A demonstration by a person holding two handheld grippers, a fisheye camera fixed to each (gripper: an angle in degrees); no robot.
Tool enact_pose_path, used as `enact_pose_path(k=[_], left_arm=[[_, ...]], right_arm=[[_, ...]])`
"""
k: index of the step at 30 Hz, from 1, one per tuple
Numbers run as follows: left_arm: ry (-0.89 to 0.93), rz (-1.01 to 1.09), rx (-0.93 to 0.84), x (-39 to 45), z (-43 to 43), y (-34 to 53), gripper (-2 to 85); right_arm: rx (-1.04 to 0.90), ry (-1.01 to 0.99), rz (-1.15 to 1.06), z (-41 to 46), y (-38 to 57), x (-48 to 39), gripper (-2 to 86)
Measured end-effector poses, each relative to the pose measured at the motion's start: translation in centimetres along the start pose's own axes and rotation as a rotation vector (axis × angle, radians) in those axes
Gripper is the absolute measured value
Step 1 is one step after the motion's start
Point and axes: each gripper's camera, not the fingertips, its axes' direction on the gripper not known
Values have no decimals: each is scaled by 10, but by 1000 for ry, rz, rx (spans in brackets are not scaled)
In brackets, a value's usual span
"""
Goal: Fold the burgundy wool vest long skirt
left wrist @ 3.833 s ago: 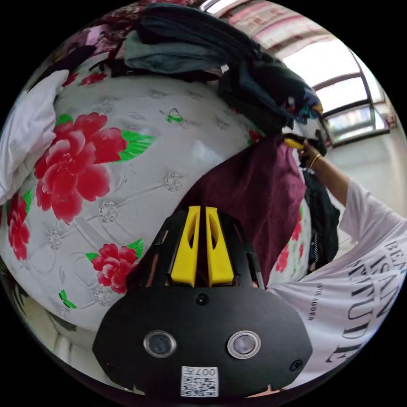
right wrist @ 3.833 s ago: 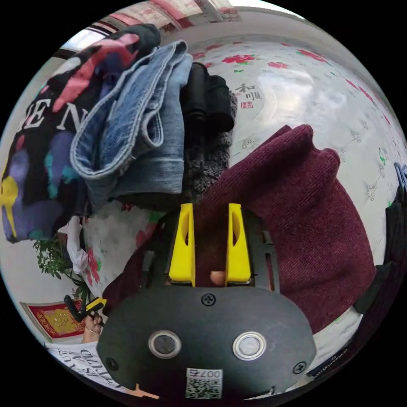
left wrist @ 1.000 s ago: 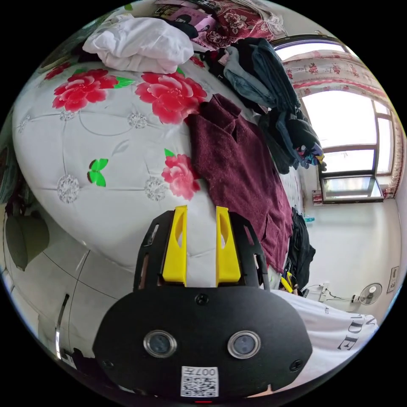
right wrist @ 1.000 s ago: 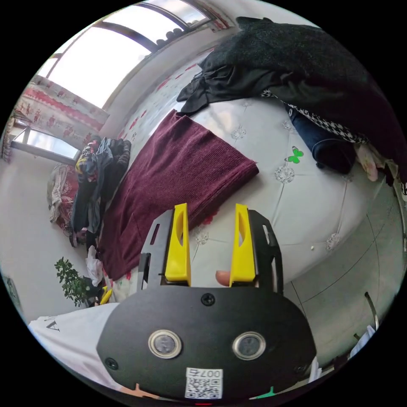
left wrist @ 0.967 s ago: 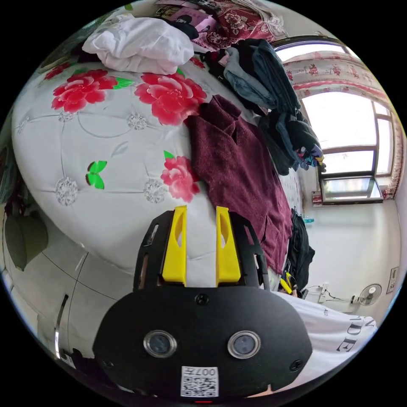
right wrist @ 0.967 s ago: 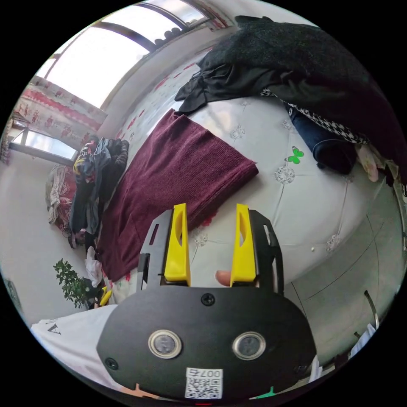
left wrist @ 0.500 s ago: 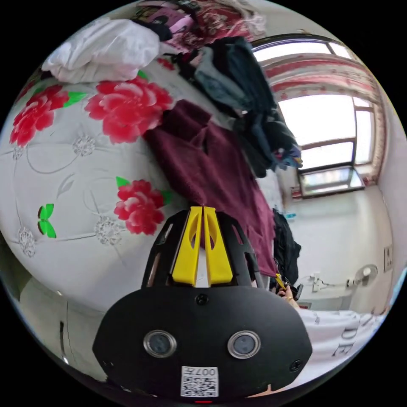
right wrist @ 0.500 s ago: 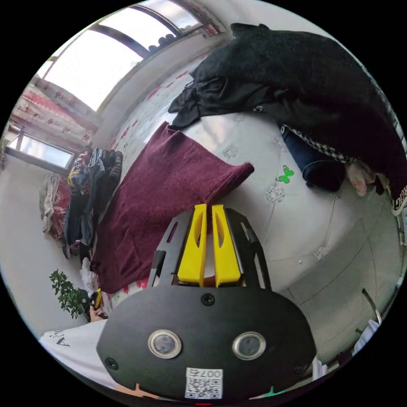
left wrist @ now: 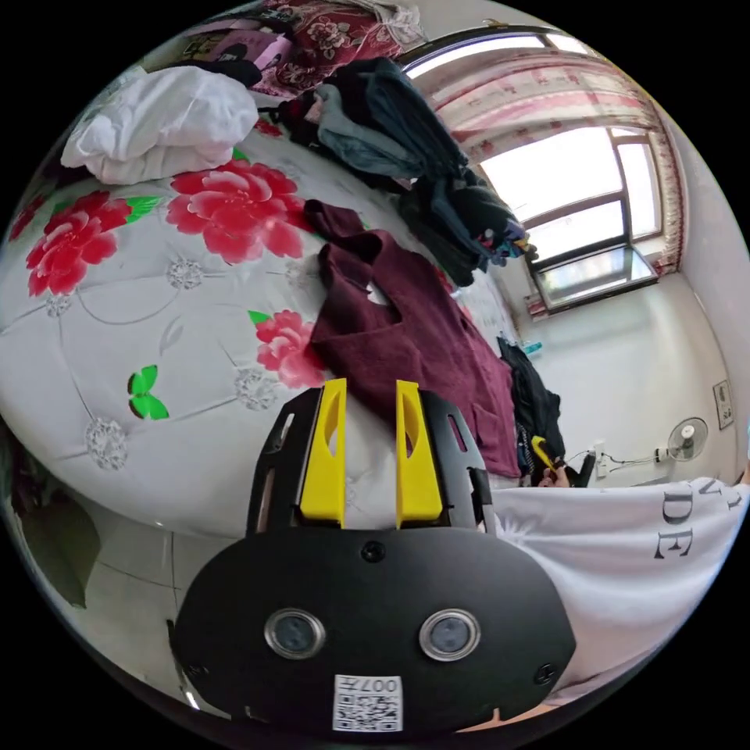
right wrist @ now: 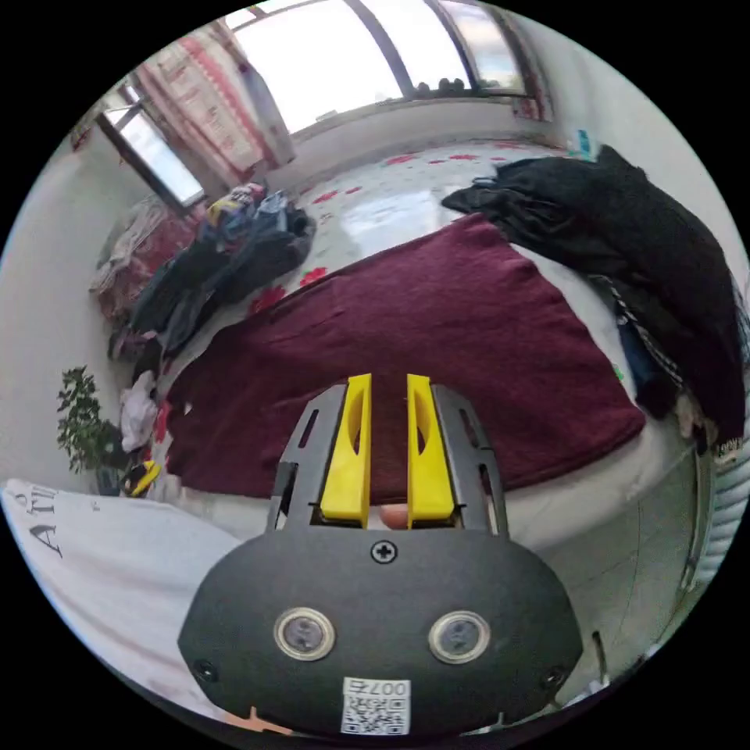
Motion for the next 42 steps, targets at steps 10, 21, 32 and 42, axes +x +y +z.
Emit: enact_pose_path(k=[10, 21, 32, 42], left_arm=[[245, 12, 30, 25, 43, -70, 12], [271, 300, -54, 104, 83, -150, 81], [-113, 450, -5, 88, 58, -132, 99], [-215, 706, -286, 116, 148, -195, 46]], right_arm=[[-429, -415, -955, 199, 55, -358, 77], [-413, -356, -882, 283, 56, -427, 84], [-479, -457, -619, 372, 9, -401, 1], [-487, -502, -619, 405, 12, -404, -1]])
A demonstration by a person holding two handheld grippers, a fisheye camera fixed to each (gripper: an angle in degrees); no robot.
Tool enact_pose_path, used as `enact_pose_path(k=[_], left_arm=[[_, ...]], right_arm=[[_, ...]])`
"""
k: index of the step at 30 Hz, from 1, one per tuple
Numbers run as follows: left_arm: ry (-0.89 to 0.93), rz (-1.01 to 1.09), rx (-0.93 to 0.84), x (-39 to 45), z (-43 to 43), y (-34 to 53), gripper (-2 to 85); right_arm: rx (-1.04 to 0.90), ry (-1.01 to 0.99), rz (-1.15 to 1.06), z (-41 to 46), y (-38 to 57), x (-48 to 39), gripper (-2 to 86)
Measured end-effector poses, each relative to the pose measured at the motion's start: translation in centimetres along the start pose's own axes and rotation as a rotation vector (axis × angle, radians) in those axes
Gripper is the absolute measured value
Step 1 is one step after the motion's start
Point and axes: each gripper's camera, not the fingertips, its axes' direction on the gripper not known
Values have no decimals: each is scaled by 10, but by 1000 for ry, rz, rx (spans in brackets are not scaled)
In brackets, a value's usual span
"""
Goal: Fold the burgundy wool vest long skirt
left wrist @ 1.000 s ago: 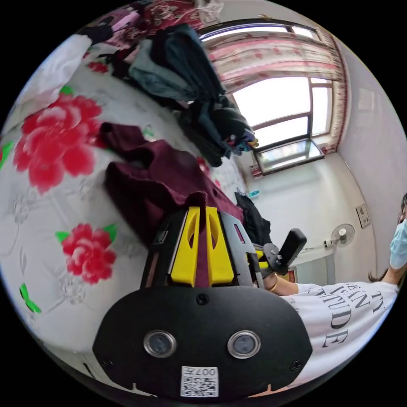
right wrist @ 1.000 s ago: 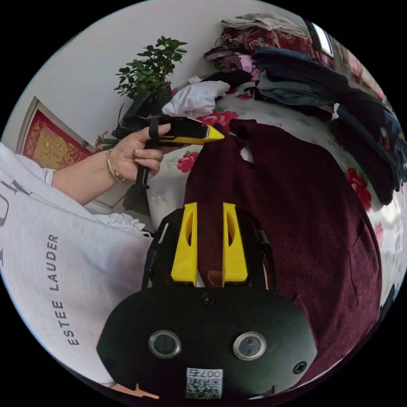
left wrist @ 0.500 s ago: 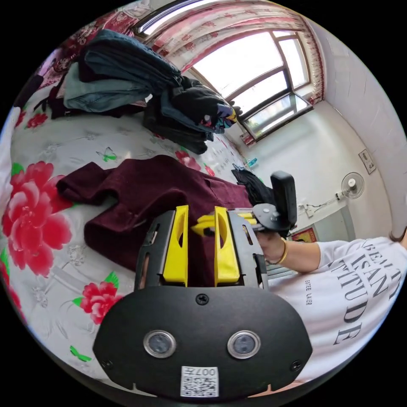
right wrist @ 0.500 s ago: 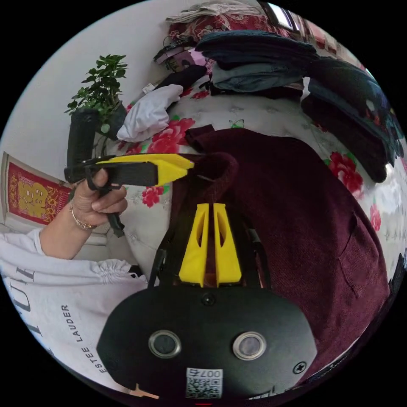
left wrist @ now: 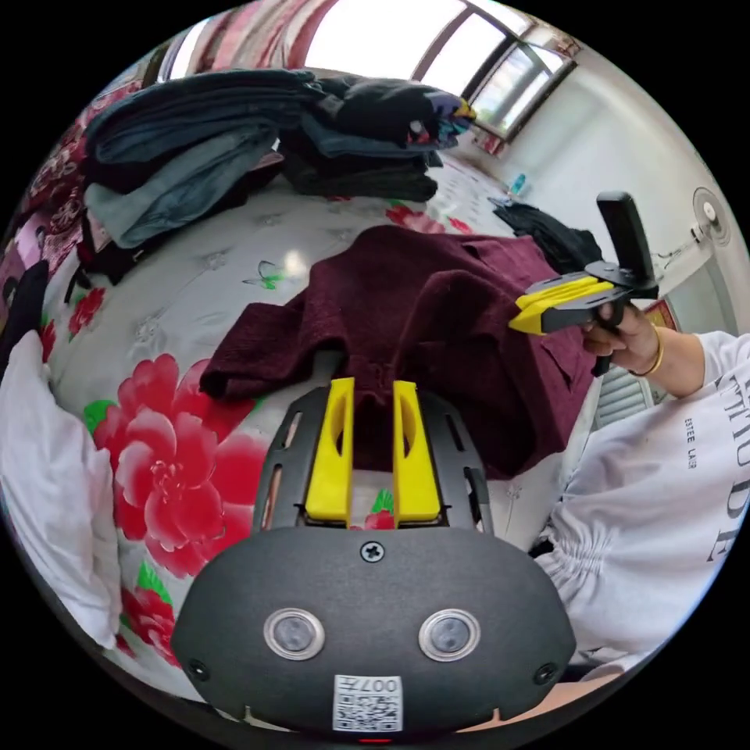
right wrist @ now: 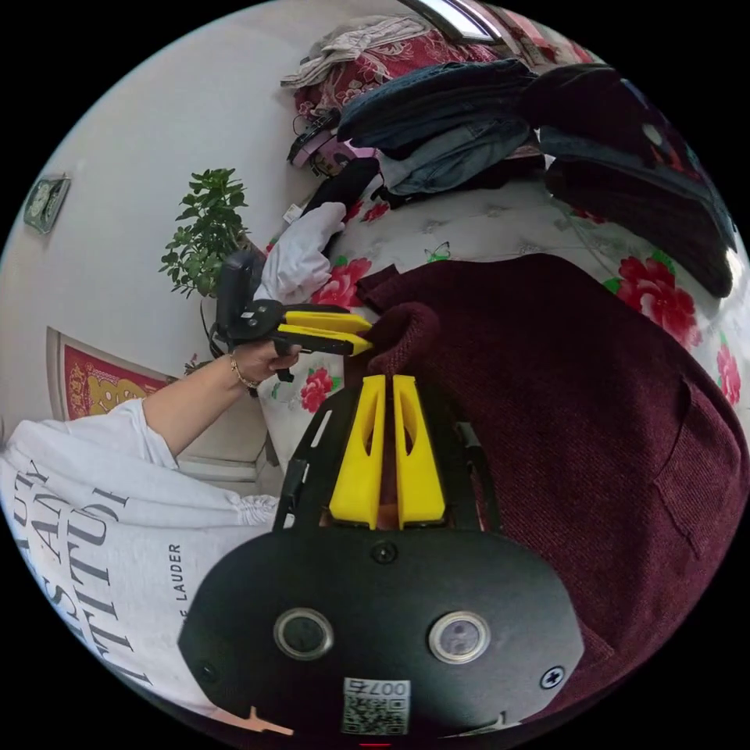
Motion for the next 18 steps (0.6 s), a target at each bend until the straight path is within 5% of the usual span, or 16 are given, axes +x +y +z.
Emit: enact_pose_path(k=[5, 9, 14, 18], left_arm=[[429, 156, -10, -16, -36, -10, 0], [557, 162, -183, -34, -64, 1, -4], [293, 78, -556, -46, -58, 11, -4], [101, 13, -565, -46, -48, 4, -1]], right_arm=[[-11, 14, -95, 8, 4, -3, 1], [-44, -31, -166, 25, 4, -11, 4], [-215, -170, -281, 85, 4, -41, 23], [-334, -109, -344, 118, 20, -55, 34]])
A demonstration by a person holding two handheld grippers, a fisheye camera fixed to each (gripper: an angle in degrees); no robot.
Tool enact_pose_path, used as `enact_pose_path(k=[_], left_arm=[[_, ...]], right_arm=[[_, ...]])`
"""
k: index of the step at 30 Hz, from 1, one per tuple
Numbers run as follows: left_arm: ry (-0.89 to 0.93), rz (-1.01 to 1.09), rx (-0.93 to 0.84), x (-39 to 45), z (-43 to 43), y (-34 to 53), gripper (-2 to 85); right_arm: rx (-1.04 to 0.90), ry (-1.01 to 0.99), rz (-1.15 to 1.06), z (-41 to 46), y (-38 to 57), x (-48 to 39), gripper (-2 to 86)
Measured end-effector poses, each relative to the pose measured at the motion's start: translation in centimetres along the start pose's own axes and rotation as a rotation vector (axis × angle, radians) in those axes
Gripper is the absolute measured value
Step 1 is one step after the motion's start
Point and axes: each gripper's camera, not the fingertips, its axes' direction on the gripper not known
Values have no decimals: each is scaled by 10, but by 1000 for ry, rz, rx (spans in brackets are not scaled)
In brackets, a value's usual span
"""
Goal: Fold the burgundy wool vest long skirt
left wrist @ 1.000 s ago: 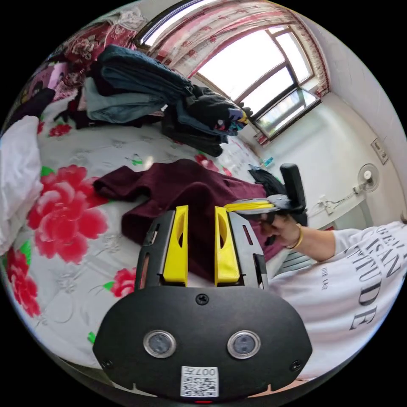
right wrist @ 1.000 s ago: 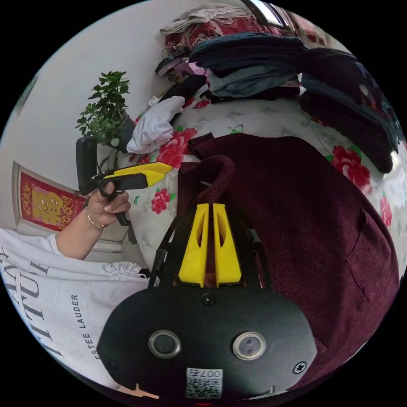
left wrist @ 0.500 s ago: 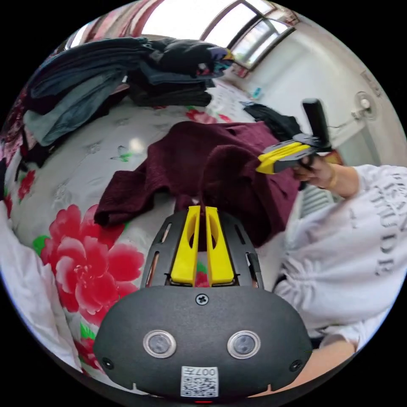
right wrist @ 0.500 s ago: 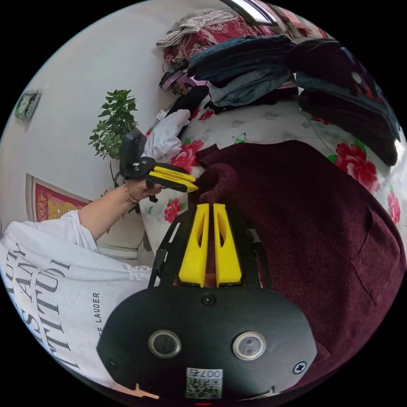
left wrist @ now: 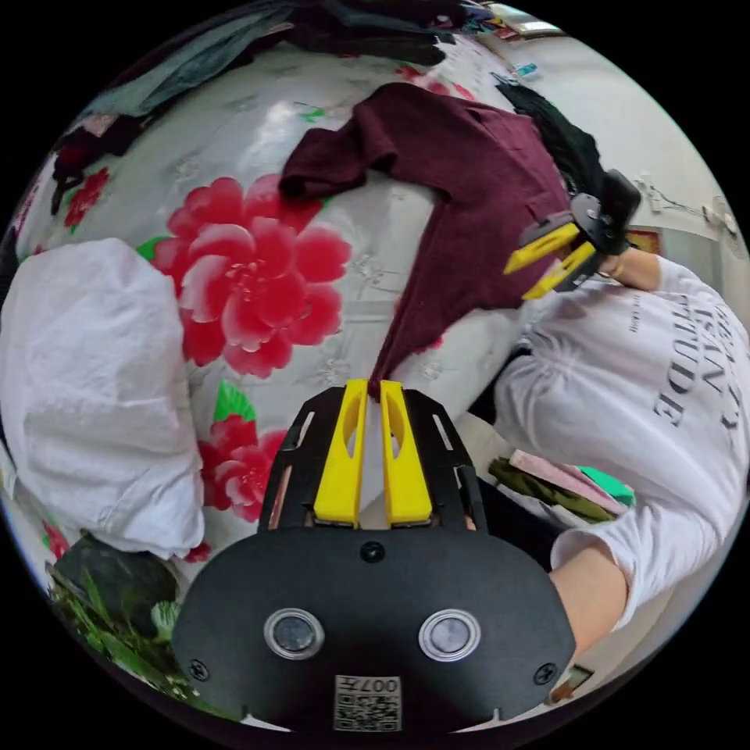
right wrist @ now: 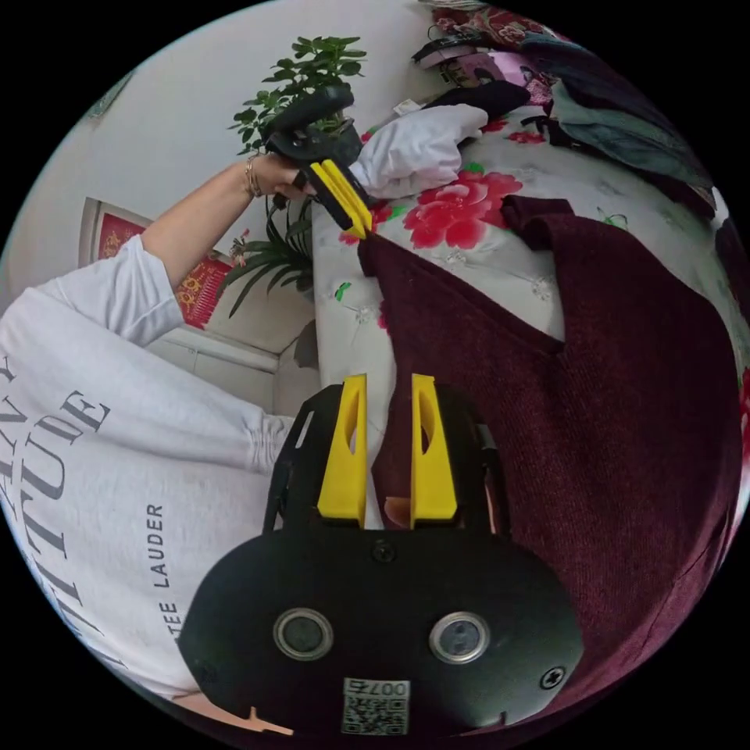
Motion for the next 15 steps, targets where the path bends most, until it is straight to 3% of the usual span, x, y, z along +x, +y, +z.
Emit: enact_pose_path(k=[2, 5, 11, 15], left_arm=[[-185, -132, 2, -1, 0, 0, -2], [-322, -217, 43, 6, -5, 5, 10], [-253, -260, 446, 13, -32, -27, 77], [-146, -289, 495, -1, -28, -73, 100]], right_arm=[[-2, 35, 7, -1, 8, 3, 41], [54, 76, 71, -20, 25, 20, 49], [165, 94, 222, -47, 60, 56, 66], [168, 93, 244, -52, 66, 62, 69]])
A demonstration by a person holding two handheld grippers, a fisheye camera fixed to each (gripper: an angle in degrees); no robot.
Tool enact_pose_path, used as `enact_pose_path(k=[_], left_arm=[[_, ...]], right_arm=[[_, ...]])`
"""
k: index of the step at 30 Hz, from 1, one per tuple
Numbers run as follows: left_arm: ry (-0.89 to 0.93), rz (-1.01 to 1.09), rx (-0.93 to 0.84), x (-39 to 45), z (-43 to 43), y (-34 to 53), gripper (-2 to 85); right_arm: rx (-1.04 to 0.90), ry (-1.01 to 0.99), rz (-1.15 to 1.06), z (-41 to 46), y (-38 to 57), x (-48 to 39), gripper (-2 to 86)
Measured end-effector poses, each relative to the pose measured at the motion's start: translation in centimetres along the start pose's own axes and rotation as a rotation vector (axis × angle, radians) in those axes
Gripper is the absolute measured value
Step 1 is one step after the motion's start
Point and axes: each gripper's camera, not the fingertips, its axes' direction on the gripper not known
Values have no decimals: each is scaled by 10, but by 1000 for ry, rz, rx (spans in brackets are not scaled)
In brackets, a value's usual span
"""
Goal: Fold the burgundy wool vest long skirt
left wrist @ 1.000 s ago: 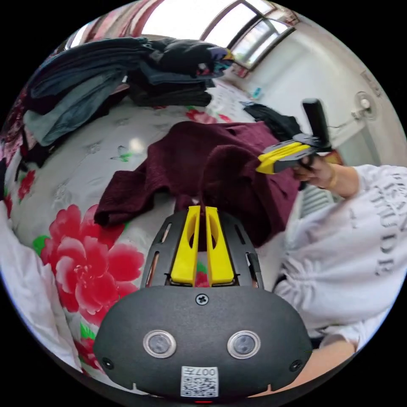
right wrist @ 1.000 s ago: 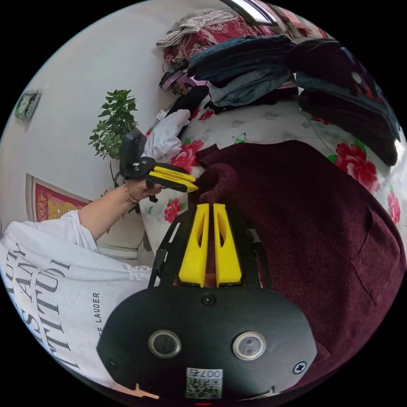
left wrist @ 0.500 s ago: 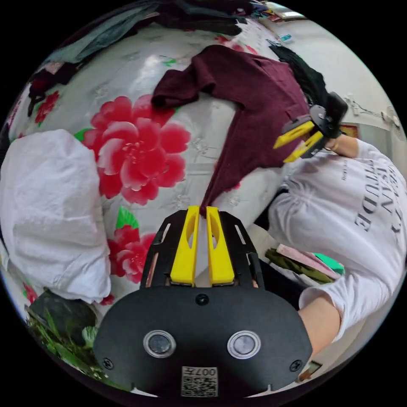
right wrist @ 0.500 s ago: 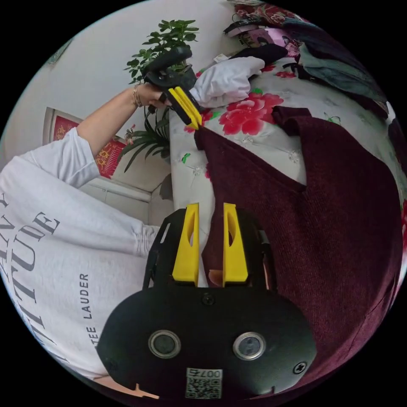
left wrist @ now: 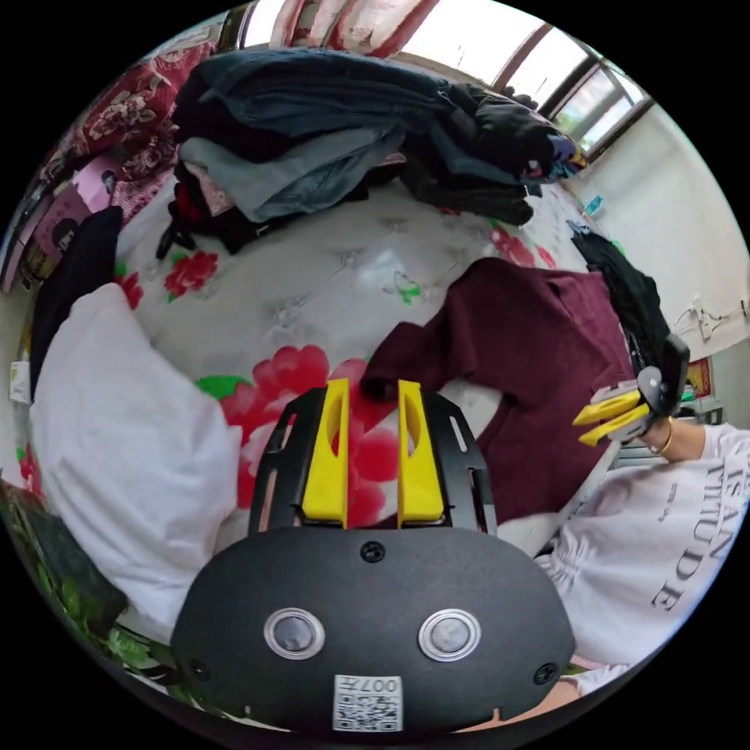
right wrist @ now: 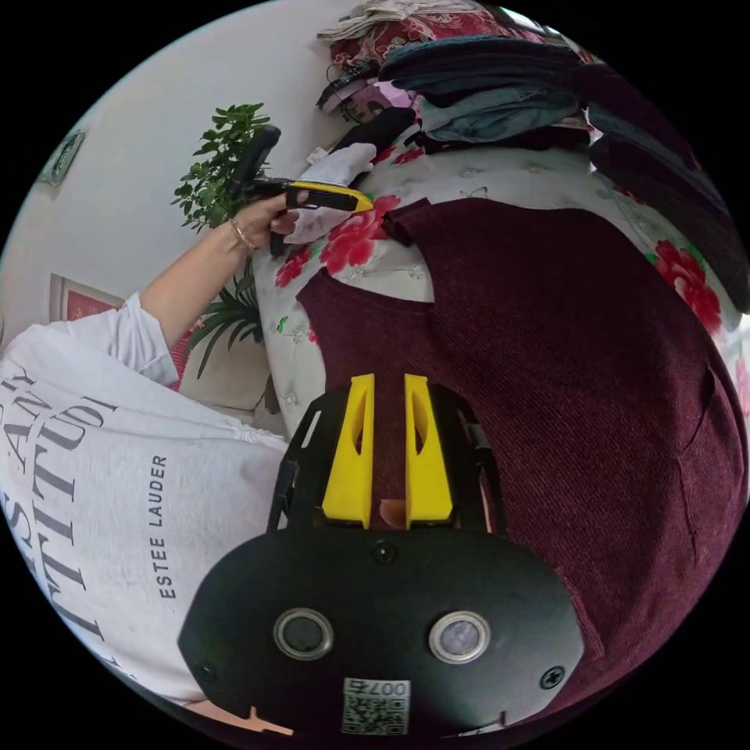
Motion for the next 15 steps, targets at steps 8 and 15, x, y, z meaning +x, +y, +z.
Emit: enact_pose_path(k=[8, 15], left_arm=[[-253, 102, 9, 42, 9, -10, 1], [-427, -161, 384, 24, -73, 55, 23]], right_arm=[[9, 18, 31, -19, 14, 14, 53], [67, 12, 47, -46, 23, 24, 34]])
